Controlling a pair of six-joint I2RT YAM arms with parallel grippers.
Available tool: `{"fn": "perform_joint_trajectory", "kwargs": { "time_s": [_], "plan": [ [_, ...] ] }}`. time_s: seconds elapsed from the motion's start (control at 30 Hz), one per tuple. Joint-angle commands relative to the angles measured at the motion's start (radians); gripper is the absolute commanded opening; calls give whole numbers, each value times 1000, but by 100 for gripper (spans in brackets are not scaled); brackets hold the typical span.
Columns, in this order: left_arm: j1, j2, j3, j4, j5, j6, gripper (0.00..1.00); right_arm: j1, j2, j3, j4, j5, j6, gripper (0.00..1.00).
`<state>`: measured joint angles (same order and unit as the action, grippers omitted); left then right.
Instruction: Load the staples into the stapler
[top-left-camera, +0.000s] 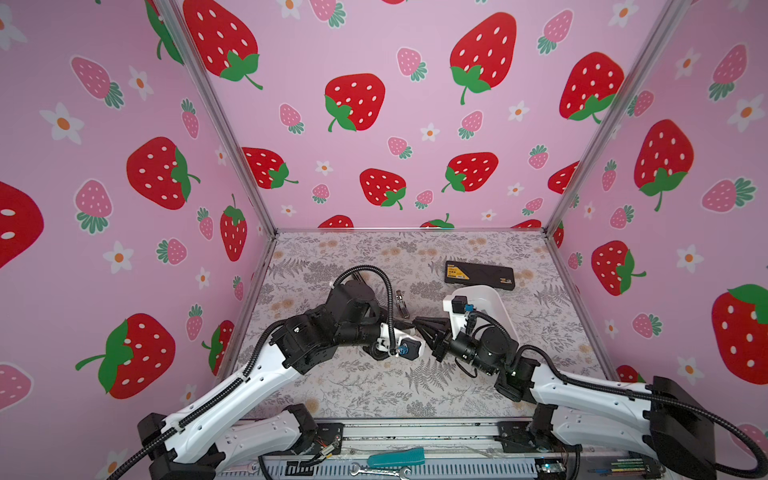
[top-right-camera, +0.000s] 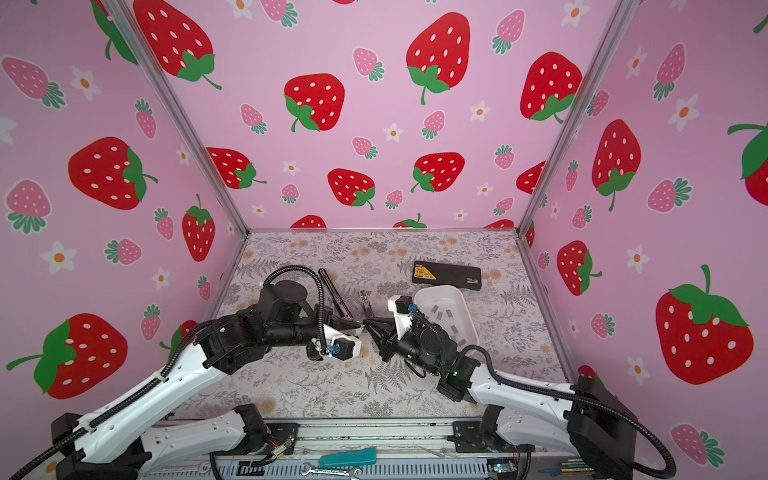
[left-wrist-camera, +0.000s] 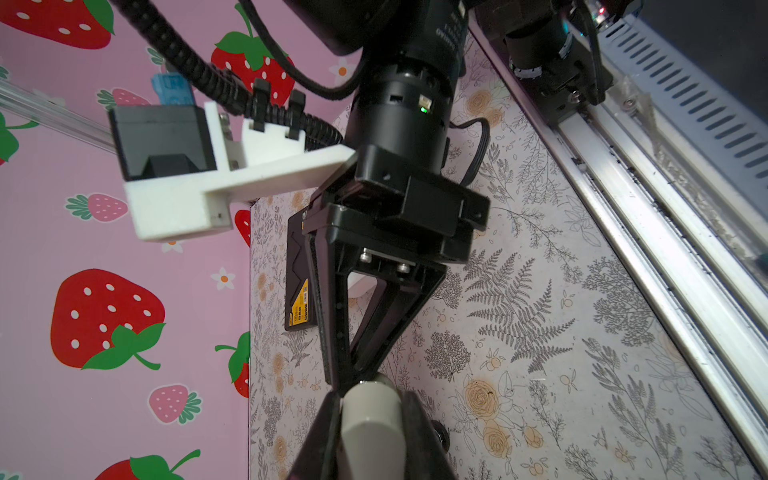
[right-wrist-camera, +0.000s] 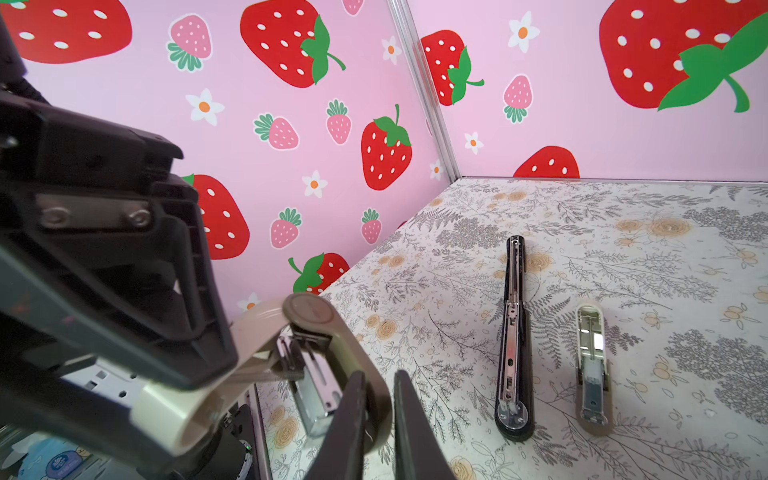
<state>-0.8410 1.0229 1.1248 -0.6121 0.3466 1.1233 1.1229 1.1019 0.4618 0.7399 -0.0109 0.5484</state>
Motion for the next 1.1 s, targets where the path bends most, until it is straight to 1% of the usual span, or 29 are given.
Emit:
{"fn": "perform_joint_trajectory", "kwargs": {
  "time_s": [0.0,0.23,0.7,0.77,0.87,1.07],
  "plan": [
    [-8,-3,18,51,106,4,0,7,31,29,13,-42,3,17],
    [-7,-10,19,58,162,-3,0,8,75,42,41,-60,11,16],
    [3,-13,9,76,176,-16,0,9,86,32,85,-78,10,16],
    [10,-16,7,85,179,-21,0,9,75,28,73,-55,-3,18],
    [22,-17,4,95,187,-29,0,9,43,10,54,6,-36,25],
    [32,-13,7,90,193,-27,0,-1,-56,-43,-8,164,-116,33]
  ]
}}
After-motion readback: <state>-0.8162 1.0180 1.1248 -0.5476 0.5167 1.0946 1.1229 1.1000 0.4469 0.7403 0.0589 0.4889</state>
